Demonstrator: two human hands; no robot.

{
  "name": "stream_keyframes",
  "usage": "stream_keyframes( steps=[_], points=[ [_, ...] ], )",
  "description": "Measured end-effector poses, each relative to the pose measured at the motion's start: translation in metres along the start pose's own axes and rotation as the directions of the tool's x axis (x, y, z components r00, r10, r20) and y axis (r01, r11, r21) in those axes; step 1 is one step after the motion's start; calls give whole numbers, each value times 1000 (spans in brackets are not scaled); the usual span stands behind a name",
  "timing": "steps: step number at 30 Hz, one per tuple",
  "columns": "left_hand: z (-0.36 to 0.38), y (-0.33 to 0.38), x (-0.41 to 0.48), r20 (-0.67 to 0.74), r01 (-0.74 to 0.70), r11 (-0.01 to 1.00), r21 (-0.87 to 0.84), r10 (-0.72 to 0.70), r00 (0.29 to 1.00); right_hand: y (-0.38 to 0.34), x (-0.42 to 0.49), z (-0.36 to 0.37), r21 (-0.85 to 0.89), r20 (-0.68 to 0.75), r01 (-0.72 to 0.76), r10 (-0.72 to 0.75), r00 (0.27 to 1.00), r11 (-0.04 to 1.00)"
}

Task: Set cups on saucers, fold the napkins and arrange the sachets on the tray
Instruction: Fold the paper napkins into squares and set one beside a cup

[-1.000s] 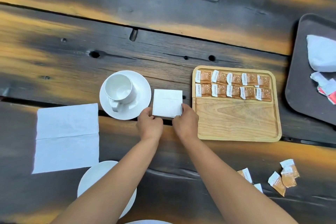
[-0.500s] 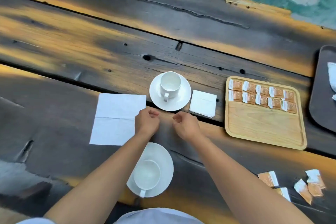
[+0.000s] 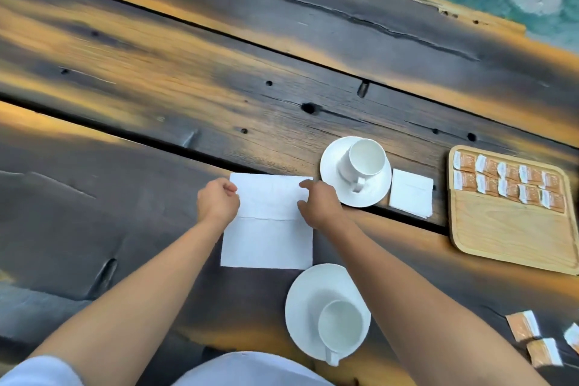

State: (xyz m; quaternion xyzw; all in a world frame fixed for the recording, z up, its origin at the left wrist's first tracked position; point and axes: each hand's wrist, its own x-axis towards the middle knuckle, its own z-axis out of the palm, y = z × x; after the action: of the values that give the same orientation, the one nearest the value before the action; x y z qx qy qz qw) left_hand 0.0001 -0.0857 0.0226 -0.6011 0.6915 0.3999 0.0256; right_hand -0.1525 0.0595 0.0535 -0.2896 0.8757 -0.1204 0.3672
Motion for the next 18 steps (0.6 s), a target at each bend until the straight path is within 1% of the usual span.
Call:
stream_keyframes(
  steps=[2, 4, 6, 9, 11, 14, 16, 18],
  points=[
    [-4, -3, 16, 10, -52, 998, 29, 52, 999, -10, 12, 3, -6, -42, -28, 27, 999, 1000],
    [-6, -5, 30, 23, -143, 986, 82, 141, 990, -14, 22, 7, 3, -78, -72, 72, 994, 997],
    [-6, -5, 41, 81, -223, 963, 148, 213, 974, -15, 29, 13, -16, -104, -103, 101, 990, 995],
    [-2, -7, 48, 194, -326, 913, 246, 283, 939, -15, 34, 27, -92, -141, -110, 97, 985, 990],
    [-1, -11, 48, 211, -394, 879, 267, 346, 914, -15, 31, 36, -131, -161, -119, 97, 982, 984],
    [-2, -25, 41, 241, -514, 819, 255, 461, 854, -9, 19, 49, -229, -180, -87, 45, 983, 969],
    [-7, -36, 33, 292, -604, 756, 254, 535, 793, -2, 10, 57, -288, -185, -43, -11, 983, 957],
    [-12, -46, 24, 324, -678, 678, 284, 597, 734, 4, 2, 62, -311, -169, 18, -74, 983, 950]
  ],
)
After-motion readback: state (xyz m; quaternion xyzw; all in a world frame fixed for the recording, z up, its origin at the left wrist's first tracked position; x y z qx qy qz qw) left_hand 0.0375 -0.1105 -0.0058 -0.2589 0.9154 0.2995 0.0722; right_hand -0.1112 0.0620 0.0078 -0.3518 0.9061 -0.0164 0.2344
